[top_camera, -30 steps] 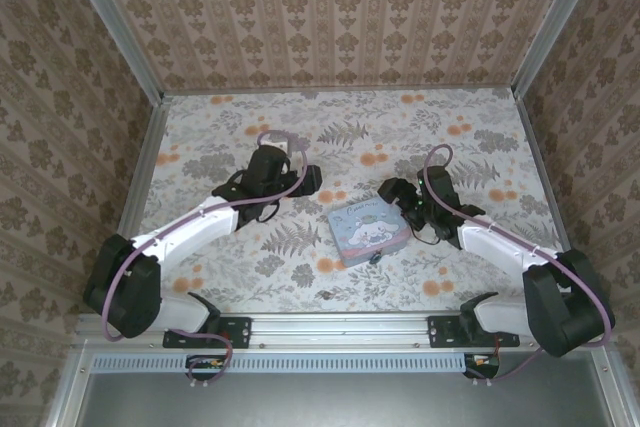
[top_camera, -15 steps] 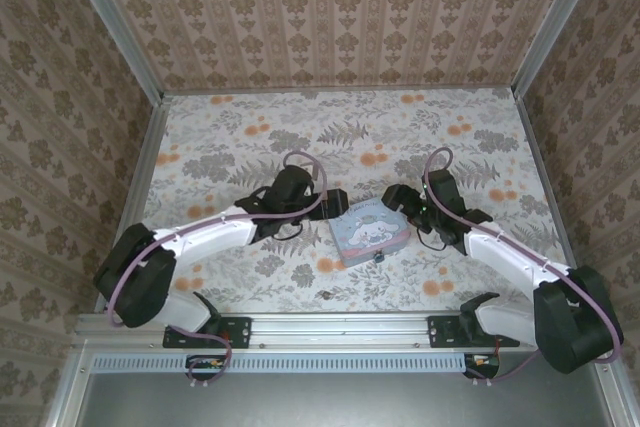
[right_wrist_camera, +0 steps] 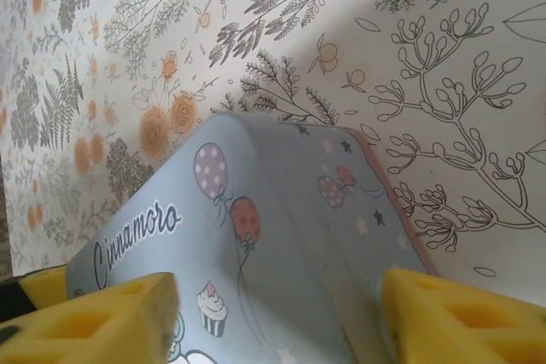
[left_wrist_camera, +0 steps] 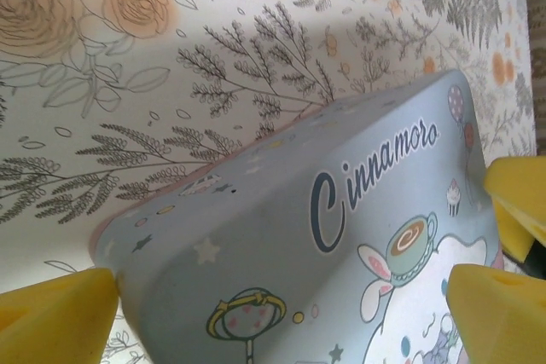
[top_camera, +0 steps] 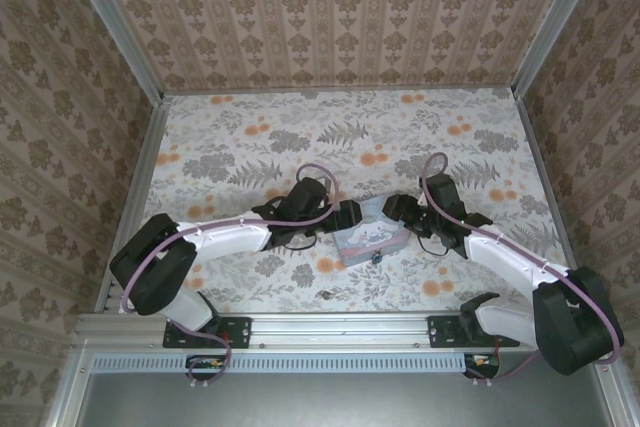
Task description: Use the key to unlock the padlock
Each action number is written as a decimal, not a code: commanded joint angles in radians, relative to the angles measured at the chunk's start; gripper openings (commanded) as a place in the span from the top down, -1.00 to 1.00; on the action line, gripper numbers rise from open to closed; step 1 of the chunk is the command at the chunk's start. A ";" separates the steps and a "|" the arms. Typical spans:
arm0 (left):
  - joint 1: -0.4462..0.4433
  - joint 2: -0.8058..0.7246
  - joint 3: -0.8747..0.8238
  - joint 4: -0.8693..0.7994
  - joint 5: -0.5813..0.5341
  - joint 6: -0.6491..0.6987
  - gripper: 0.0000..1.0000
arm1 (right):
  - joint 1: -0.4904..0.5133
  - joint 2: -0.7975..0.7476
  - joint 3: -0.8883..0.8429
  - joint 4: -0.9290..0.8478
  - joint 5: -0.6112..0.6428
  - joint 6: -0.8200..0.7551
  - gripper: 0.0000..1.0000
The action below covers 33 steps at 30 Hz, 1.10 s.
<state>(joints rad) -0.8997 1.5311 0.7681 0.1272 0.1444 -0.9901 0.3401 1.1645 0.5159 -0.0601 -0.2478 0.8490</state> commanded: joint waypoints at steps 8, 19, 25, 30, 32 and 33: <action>0.158 0.011 -0.007 0.137 0.100 -0.025 -1.00 | 0.025 0.128 0.014 0.227 -0.096 0.140 -0.08; 0.337 0.056 0.048 0.144 0.191 0.047 -1.00 | 0.085 0.361 0.190 0.329 -0.079 0.212 -0.15; 0.384 -0.033 0.018 0.026 0.165 0.087 -1.00 | 0.090 0.348 0.175 0.295 -0.035 0.183 -0.39; 0.355 -0.173 -0.016 -0.173 0.126 0.113 -1.00 | 0.083 0.291 0.161 0.205 0.001 0.107 -0.44; 0.327 -0.230 -0.039 -0.217 0.114 0.096 -1.00 | 0.082 0.274 0.156 0.176 0.005 0.075 -0.44; 0.304 -0.255 -0.052 -0.233 0.106 0.080 -1.00 | 0.082 0.267 0.155 0.164 0.003 0.060 -0.45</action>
<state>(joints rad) -0.5571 1.3331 0.7498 0.0216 0.2760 -0.9180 0.4236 1.4700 0.6827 0.1711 -0.2722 0.9768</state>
